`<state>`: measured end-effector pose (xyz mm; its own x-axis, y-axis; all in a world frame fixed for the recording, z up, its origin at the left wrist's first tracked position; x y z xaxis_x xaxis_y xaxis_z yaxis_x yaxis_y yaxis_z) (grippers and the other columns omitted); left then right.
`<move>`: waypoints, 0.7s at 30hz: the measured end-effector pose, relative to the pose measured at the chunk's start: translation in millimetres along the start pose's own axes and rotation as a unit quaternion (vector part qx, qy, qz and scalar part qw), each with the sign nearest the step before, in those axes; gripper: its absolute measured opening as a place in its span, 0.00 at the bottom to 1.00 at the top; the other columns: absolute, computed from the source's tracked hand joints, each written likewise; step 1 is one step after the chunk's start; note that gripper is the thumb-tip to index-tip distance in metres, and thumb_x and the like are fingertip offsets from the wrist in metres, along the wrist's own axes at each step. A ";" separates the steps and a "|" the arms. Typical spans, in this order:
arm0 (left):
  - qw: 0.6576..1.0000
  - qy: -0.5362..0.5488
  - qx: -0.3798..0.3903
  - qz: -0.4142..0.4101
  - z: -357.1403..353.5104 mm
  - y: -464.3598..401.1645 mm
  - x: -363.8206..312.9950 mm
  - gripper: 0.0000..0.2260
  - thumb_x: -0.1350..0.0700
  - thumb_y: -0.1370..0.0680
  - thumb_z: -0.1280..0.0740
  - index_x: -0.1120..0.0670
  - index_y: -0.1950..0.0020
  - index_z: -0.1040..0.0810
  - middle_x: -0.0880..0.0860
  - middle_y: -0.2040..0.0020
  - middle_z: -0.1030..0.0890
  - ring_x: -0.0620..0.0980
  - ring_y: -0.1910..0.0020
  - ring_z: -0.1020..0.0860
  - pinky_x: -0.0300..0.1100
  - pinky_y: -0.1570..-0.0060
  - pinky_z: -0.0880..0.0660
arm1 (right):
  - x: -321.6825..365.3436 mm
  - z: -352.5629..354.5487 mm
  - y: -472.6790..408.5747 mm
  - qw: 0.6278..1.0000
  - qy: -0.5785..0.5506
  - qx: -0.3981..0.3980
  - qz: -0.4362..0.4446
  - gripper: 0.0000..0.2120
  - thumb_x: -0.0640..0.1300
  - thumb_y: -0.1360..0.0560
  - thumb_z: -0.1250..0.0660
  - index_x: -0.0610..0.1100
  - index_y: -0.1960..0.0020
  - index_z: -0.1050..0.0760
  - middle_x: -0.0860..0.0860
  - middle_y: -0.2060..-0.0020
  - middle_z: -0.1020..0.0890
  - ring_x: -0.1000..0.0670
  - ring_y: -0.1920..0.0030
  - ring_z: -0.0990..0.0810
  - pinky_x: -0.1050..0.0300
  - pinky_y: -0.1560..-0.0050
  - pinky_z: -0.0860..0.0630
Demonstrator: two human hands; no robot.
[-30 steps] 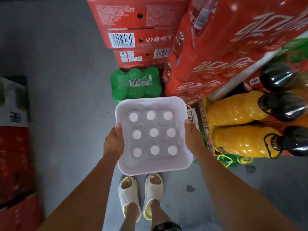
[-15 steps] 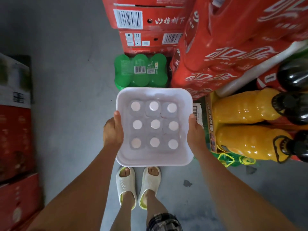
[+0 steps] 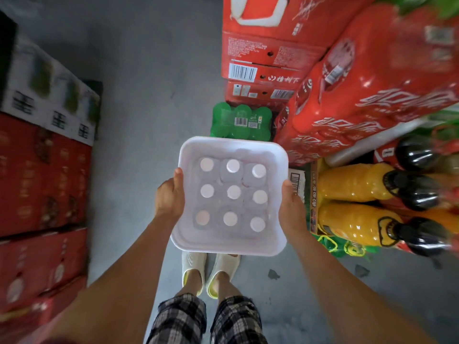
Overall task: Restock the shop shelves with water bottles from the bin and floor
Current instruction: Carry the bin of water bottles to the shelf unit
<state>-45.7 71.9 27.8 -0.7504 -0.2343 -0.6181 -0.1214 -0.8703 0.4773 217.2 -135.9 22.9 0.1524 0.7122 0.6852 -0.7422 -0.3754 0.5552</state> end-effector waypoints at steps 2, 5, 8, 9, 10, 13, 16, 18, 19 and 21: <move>1.000 0.007 -0.003 0.022 27.4 7.2 2.8 0.28 0.39 0.18 0.53 0.60 0.57 0.25 0.59 0.56 0.25 0.58 0.56 0.27 0.46 0.54 0.33 | 26.6 -4.6 17.9 0.999 0.030 0.009 0.019 0.28 0.62 0.19 0.53 0.46 0.34 0.27 0.45 0.36 0.24 0.43 0.36 0.28 0.56 0.38 0.37; 0.999 0.006 -0.010 0.032 70.0 13.3 3.4 0.32 0.38 0.19 0.54 0.62 0.53 0.22 0.59 0.55 0.25 0.59 0.55 0.27 0.47 0.53 0.32 | 58.7 -18.3 41.5 0.998 0.060 0.022 0.018 0.30 0.62 0.20 0.55 0.44 0.35 0.26 0.42 0.36 0.24 0.41 0.36 0.28 0.52 0.35 0.35; 0.999 -0.001 -0.022 0.025 114.1 13.5 -0.2 0.33 0.38 0.19 0.55 0.63 0.51 0.21 0.59 0.55 0.25 0.57 0.55 0.29 0.46 0.52 0.35 | 89.6 -37.4 62.2 0.996 0.078 0.025 0.020 0.32 0.63 0.20 0.55 0.42 0.39 0.23 0.40 0.39 0.23 0.40 0.39 0.26 0.50 0.37 0.33; 0.999 -0.004 -0.024 0.024 128.4 12.2 -0.4 0.34 0.38 0.19 0.55 0.63 0.50 0.21 0.60 0.53 0.24 0.57 0.54 0.28 0.46 0.51 0.34 | 98.2 -46.0 68.5 0.996 0.080 0.030 0.020 0.32 0.63 0.20 0.55 0.42 0.40 0.23 0.40 0.39 0.23 0.40 0.39 0.26 0.49 0.37 0.33; 0.999 -0.003 -0.024 0.027 142.3 10.3 0.8 0.34 0.38 0.19 0.55 0.64 0.48 0.21 0.62 0.50 0.23 0.58 0.52 0.26 0.47 0.49 0.32 | 106.6 -55.2 75.0 0.996 0.078 0.035 0.018 0.32 0.63 0.20 0.55 0.41 0.40 0.23 0.39 0.39 0.23 0.39 0.39 0.26 0.49 0.37 0.33; 0.999 0.009 -0.018 0.035 181.2 -0.4 8.6 0.34 0.38 0.19 0.56 0.63 0.46 0.21 0.65 0.44 0.22 0.62 0.46 0.24 0.52 0.43 0.28 | 134.5 -84.8 92.0 0.996 0.076 0.037 0.025 0.32 0.62 0.19 0.54 0.39 0.38 0.24 0.38 0.38 0.24 0.38 0.38 0.27 0.48 0.35 0.35; 0.999 0.013 -0.027 0.041 222.9 -13.5 19.5 0.34 0.36 0.20 0.55 0.63 0.50 0.22 0.66 0.45 0.22 0.63 0.46 0.24 0.51 0.45 0.29 | 159.9 -116.5 108.4 0.996 0.077 0.035 0.014 0.32 0.62 0.20 0.54 0.39 0.37 0.25 0.38 0.37 0.24 0.39 0.38 0.28 0.51 0.38 0.36; 0.999 0.013 -0.021 0.038 248.0 -22.6 25.0 0.34 0.36 0.20 0.55 0.63 0.51 0.22 0.66 0.46 0.21 0.64 0.46 0.24 0.53 0.44 0.28 | 176.2 -138.7 119.1 0.997 0.067 0.039 0.008 0.31 0.63 0.20 0.53 0.40 0.36 0.25 0.39 0.36 0.25 0.39 0.37 0.28 0.53 0.39 0.36; 0.999 0.013 -0.019 0.037 260.1 -28.1 27.2 0.34 0.37 0.19 0.55 0.63 0.50 0.22 0.66 0.46 0.21 0.64 0.46 0.24 0.54 0.43 0.28 | 184.0 -150.4 123.8 0.997 0.061 0.043 0.007 0.31 0.63 0.20 0.52 0.41 0.36 0.26 0.40 0.36 0.25 0.40 0.37 0.28 0.54 0.41 0.37; 0.999 0.014 -0.021 0.036 283.9 -40.4 31.4 0.35 0.37 0.19 0.56 0.64 0.48 0.21 0.67 0.46 0.21 0.64 0.46 0.24 0.53 0.44 0.29 | 198.2 -173.4 132.1 0.997 0.052 0.055 0.004 0.30 0.62 0.20 0.52 0.41 0.35 0.26 0.41 0.36 0.25 0.41 0.37 0.28 0.56 0.43 0.38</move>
<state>-248.8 222.8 166.4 -0.7379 -0.3076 -0.6007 -0.0403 -0.8684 0.4942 36.2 58.5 150.3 0.0732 0.7647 0.6402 -0.6662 -0.4402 0.6020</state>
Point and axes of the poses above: each hand's wrist, its own y-axis away from the middle knuckle, its own z-axis out of the back of the hand, x = y × z, the point moved 10 cm from there along -y, towards the middle knuckle
